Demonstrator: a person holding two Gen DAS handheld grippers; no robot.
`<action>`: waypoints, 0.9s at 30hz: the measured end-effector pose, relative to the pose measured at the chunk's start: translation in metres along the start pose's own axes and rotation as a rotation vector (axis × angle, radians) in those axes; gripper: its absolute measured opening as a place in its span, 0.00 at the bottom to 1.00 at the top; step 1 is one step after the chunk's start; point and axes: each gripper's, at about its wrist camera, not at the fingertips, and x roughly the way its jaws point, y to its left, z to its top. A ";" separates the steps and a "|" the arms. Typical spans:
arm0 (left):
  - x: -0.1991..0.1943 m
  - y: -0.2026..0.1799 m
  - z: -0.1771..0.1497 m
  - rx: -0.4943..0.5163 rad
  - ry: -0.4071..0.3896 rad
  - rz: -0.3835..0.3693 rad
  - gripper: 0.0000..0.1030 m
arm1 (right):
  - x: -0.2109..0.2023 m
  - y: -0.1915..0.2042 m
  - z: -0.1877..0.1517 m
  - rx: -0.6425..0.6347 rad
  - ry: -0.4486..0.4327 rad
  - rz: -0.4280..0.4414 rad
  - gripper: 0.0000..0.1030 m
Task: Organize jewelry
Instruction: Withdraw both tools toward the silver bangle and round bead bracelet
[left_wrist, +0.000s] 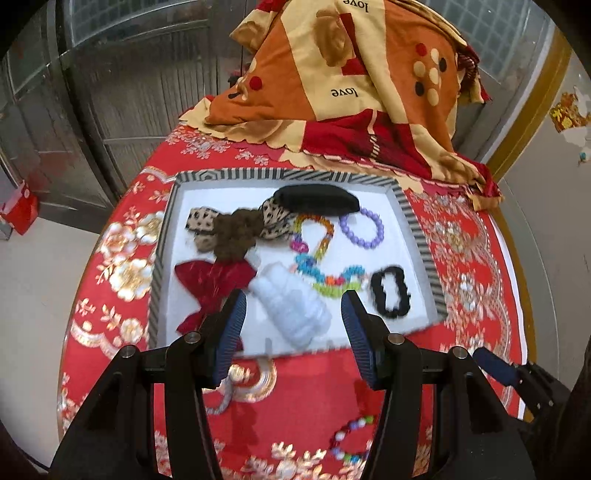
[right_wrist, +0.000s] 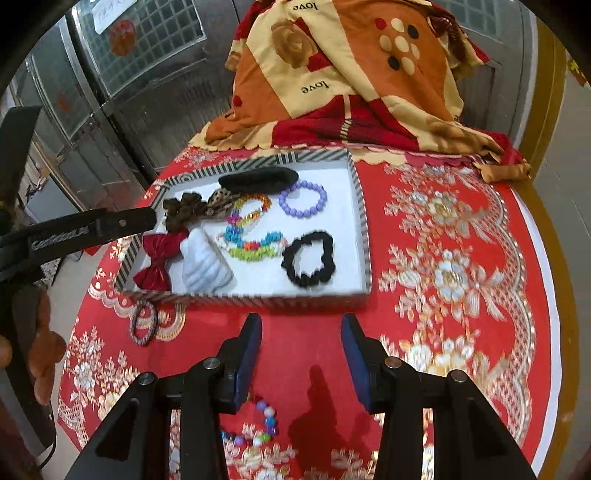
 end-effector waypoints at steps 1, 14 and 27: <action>-0.004 0.001 -0.006 0.010 -0.001 0.004 0.52 | -0.003 0.003 -0.005 -0.001 0.001 -0.004 0.41; -0.038 0.021 -0.063 0.049 -0.011 0.044 0.52 | -0.028 0.020 -0.048 0.061 -0.002 -0.010 0.41; -0.051 0.040 -0.095 0.071 -0.006 0.056 0.52 | -0.038 0.032 -0.078 0.038 0.016 -0.085 0.41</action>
